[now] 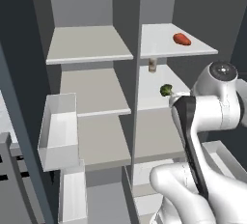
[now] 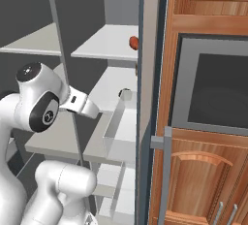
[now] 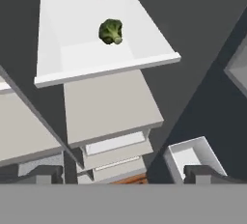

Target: Take the sweet potato and broccoli from the fridge shelf and place them in the freezer drawer to begin freezing them.

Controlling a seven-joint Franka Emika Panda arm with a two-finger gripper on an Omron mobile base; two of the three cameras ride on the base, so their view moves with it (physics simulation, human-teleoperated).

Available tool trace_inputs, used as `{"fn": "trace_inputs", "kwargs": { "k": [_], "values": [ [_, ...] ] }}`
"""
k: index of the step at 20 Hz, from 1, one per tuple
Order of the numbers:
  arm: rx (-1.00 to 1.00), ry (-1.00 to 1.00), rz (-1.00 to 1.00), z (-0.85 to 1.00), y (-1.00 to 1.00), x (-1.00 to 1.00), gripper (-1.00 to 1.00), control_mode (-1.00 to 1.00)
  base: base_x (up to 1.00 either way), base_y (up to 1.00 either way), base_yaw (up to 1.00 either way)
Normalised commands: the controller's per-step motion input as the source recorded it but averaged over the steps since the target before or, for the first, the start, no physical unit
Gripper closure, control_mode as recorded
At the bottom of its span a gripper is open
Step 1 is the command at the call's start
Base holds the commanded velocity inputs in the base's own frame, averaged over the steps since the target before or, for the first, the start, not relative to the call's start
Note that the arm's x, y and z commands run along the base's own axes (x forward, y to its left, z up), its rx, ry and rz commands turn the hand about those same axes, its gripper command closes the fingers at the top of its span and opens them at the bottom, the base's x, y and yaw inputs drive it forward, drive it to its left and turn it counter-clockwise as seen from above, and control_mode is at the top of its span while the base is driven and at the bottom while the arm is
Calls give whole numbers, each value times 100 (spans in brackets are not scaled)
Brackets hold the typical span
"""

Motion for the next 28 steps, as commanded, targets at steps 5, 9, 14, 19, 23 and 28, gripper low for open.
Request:
{"fn": "trace_inputs", "kwargs": {
  "k": [5,9,14,19,23,28],
  "values": [
    [13,0,23,0,99,-8,-100,-100,0,0,0],
    [12,0,27,0,100,-1,-100,-100,0,0,0],
    [7,0,27,0,100,-1,-100,-100,0,0,0],
    [5,0,25,0,86,0,-100,-100,0,0,0],
    [8,0,12,0,75,0,-100,-100,0,0,0],
    [7,0,7,0,74,0,-100,-100,0,0,0]
  ]
}}
